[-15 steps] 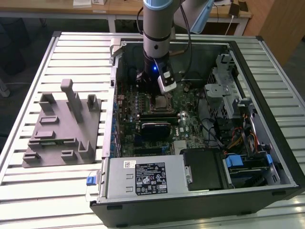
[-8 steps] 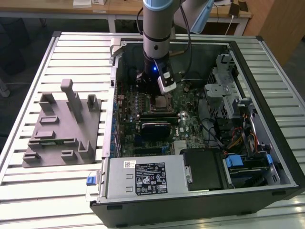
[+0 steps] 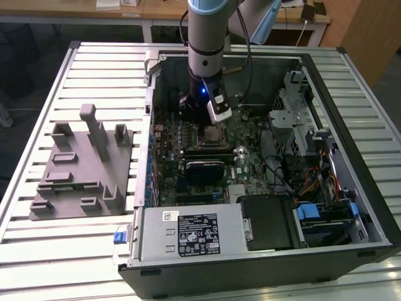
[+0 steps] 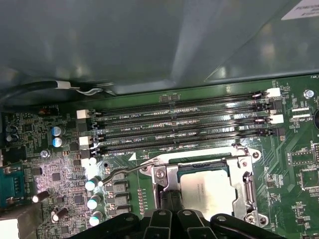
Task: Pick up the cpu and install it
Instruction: 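Close the cpu cover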
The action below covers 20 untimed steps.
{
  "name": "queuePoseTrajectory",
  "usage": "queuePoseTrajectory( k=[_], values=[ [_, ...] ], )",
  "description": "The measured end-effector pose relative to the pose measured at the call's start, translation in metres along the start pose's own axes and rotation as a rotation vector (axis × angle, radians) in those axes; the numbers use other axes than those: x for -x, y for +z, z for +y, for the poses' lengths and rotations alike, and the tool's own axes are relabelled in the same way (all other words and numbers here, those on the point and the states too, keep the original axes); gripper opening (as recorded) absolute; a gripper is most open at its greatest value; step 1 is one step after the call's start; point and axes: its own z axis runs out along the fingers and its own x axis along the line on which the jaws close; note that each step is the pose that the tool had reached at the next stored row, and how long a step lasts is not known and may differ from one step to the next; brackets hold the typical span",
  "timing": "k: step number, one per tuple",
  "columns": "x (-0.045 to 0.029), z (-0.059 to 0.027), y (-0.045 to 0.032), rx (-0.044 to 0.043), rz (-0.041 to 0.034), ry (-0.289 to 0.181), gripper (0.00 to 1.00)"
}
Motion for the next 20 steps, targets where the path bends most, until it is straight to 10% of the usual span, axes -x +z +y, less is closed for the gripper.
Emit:
queuePoseTrajectory(
  k=[20],
  values=[
    [-0.0021, -0.0002, -0.0026, 0.0002, -0.0004, 0.000, 0.11]
  ],
)
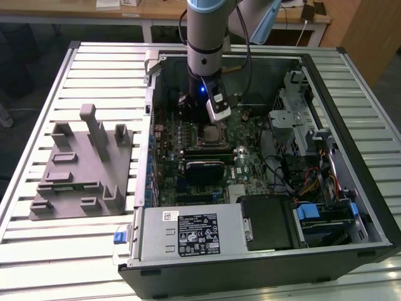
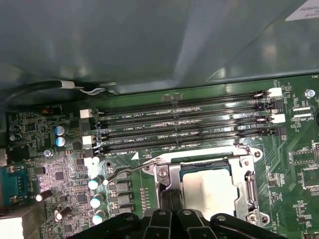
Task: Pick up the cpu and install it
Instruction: 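Close the cpu cover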
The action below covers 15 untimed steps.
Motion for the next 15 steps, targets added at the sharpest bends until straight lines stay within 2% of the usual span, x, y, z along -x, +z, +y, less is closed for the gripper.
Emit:
queuePoseTrajectory(
  k=[7, 15],
  values=[
    [0.0001, 0.0003, -0.0096, 0.0000, -0.0001, 0.000, 0.11],
    [0.0002, 0.0007, -0.0275, 0.0000, -0.0011, 0.000, 0.11]
  ],
)
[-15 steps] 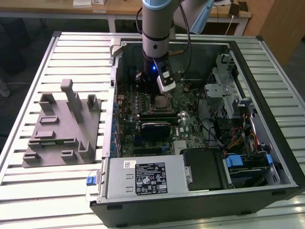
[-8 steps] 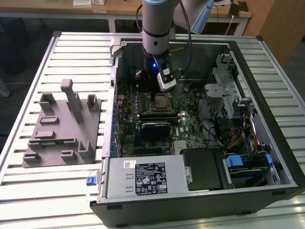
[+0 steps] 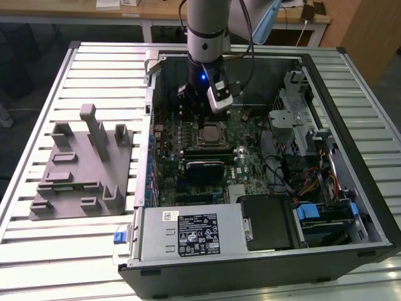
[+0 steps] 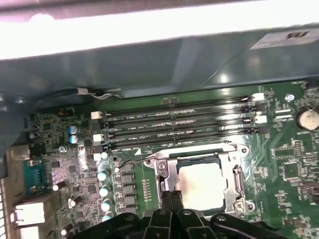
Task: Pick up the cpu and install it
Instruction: 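Close the cpu cover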
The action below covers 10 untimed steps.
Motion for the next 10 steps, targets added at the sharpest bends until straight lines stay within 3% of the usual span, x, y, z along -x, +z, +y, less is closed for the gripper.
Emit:
queuePoseTrajectory(
  k=[5, 10],
  values=[
    [0.0000, 0.0002, -0.0080, 0.0002, -0.0011, 0.000, 0.11],
    [0.0000, 0.0002, -0.0081, 0.0003, -0.0013, 0.000, 0.11]
  ],
)
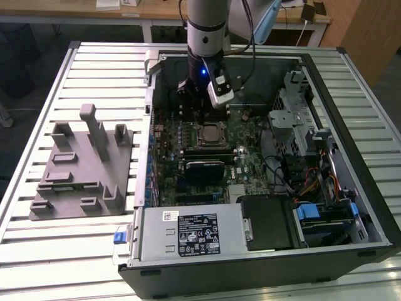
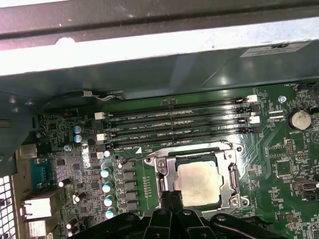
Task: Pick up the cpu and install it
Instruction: 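Close the cpu cover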
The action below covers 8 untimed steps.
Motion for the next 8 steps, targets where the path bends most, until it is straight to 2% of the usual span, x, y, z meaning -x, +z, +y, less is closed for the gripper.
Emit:
queuePoseTrajectory(
  k=[3, 8],
  values=[
    [0.0020, 0.0003, 0.0000, -0.0001, 0.0000, 0.000, 0.11],
    [0.0177, 0.0024, 0.0002, -0.0001, 0.0001, 0.000, 0.11]
  ],
)
